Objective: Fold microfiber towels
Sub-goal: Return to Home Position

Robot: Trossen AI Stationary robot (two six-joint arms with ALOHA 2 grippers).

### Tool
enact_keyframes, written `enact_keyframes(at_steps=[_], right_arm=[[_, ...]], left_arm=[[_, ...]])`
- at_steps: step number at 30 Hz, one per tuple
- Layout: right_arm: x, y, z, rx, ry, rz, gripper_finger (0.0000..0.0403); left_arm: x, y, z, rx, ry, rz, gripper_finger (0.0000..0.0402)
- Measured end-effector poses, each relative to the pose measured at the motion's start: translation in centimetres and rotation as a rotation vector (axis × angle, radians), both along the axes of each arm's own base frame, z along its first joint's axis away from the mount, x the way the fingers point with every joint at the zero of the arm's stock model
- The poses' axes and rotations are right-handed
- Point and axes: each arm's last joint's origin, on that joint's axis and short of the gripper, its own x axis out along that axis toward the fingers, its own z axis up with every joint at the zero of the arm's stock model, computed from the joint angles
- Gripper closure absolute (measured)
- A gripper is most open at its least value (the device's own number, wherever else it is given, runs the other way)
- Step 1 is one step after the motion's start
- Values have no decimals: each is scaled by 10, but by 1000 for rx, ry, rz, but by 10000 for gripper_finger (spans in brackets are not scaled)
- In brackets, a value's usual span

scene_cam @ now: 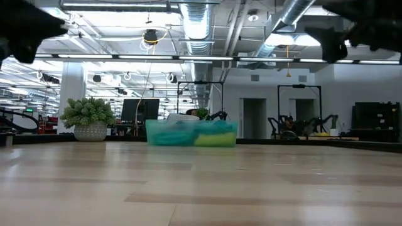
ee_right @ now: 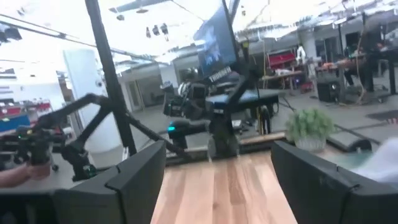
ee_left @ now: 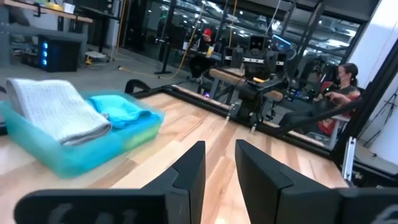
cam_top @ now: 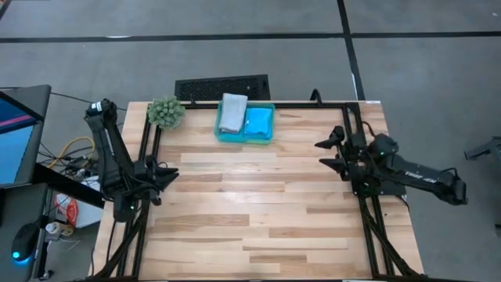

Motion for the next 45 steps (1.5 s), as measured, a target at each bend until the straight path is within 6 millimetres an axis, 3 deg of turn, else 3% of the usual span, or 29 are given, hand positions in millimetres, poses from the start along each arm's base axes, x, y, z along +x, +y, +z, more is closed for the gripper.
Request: enact_keyframes(at_steps=[6,11,15,20,23,26,29,31,34,39,42,45], right_arm=[[-1,3,-27,7,-11,-23,88],[-1,3,-29,8,4,-74,88],[-1,2,-28,72,-6,-107,88],[-2,1,-26,214,-30,-124,88],[-2,1,-27,214,-20,-124,88],[-1,1,-29,213,1,-125,88],[-1,1,-31,257,20,-112,88],[-1,2,-27,263,-14,-93,88],[-3,10,-17,62,-111,33,88],[-12,25,2,-152,-344,210,88],[-10,31,-1,-206,-333,243,88],[-4,33,-7,-187,-267,200,88]], left_arm=[[-3,9,-30,-65,-8,-5,322],[-6,18,-25,-114,-41,2,322],[-6,11,12,-188,-6,-41,322],[-9,1,90,-124,156,-209,322],[-10,2,130,-18,216,-337,322],[-13,6,158,36,267,-490,322],[-15,9,174,-92,270,-575,322],[-15,7,173,-53,288,-599,322],[-18,4,165,202,372,-802,322],[-25,-2,158,207,97,-1223,322],[-29,-7,125,206,-95,-1418,322],[-29,-7,77,183,-191,-1412,322]])
